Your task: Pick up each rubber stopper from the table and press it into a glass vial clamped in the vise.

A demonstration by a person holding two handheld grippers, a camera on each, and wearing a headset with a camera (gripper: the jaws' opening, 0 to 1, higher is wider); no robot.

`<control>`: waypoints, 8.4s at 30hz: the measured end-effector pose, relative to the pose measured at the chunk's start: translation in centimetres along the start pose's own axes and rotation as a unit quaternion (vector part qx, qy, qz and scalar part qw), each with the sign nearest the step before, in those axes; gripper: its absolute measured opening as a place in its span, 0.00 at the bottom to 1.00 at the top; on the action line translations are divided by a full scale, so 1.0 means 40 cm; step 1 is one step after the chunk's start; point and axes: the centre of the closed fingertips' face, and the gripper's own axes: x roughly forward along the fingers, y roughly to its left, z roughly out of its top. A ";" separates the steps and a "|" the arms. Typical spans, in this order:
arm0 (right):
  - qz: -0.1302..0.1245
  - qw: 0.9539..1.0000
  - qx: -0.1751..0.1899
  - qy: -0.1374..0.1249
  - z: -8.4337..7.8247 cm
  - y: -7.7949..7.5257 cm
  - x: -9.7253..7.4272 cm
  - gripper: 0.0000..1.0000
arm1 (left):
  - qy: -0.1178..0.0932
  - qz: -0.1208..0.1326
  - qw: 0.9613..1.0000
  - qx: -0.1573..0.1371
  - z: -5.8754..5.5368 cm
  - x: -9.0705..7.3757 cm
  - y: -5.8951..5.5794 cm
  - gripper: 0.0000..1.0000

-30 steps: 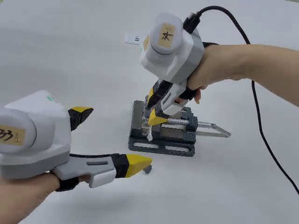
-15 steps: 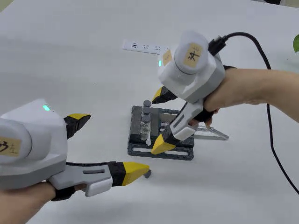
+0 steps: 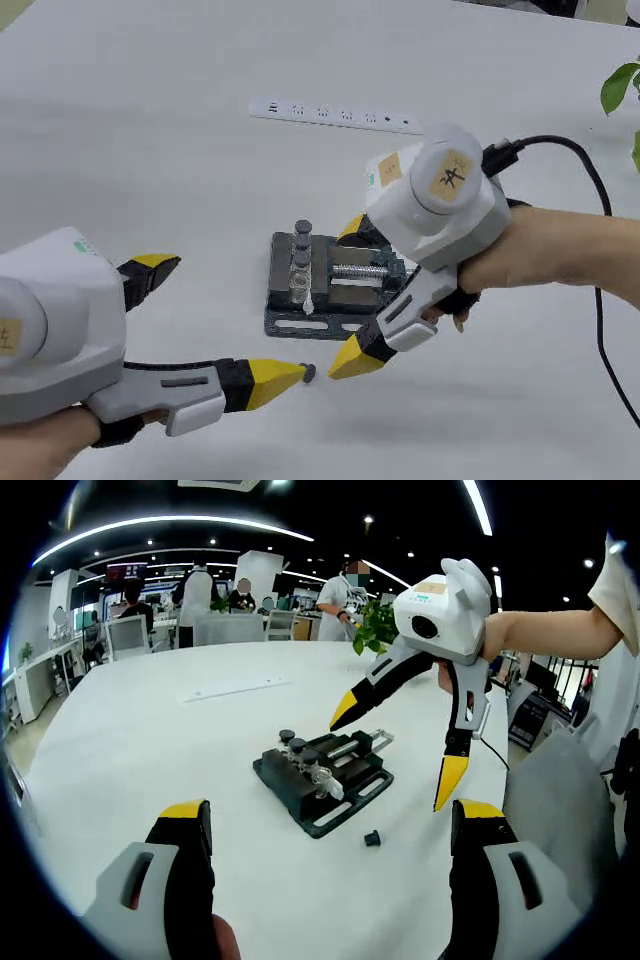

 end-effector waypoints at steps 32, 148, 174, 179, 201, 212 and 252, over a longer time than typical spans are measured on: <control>-0.079 0.992 0.090 -0.050 -0.057 0.071 0.116 0.45 | 0.005 -0.002 1.000 0.000 -0.024 -0.024 -0.022 0.99; 0.101 0.959 0.260 -0.044 0.038 0.183 -0.088 0.06 | -0.023 -0.131 0.909 0.395 -0.008 0.041 -0.240 0.08; 0.140 0.953 0.265 -0.052 0.038 0.206 -0.096 0.07 | -0.023 -0.150 0.897 0.416 -0.017 0.034 -0.263 0.03; 0.119 0.964 0.233 -0.051 0.033 0.199 -0.094 0.16 | -0.023 -0.151 0.923 0.353 -0.016 0.040 -0.255 0.03; 0.008 0.995 -0.090 -0.045 0.064 0.176 -0.114 0.27 | -0.015 -0.171 0.972 0.162 -0.022 0.045 -0.224 0.03; 0.026 0.990 -0.136 -0.016 0.042 0.196 -0.105 0.20 | -0.015 -0.188 0.969 0.160 -0.022 0.041 -0.254 0.03; 0.042 0.991 -0.126 0.013 0.023 0.203 -0.090 0.07 | -0.012 -0.197 0.962 0.190 -0.030 0.050 -0.268 0.03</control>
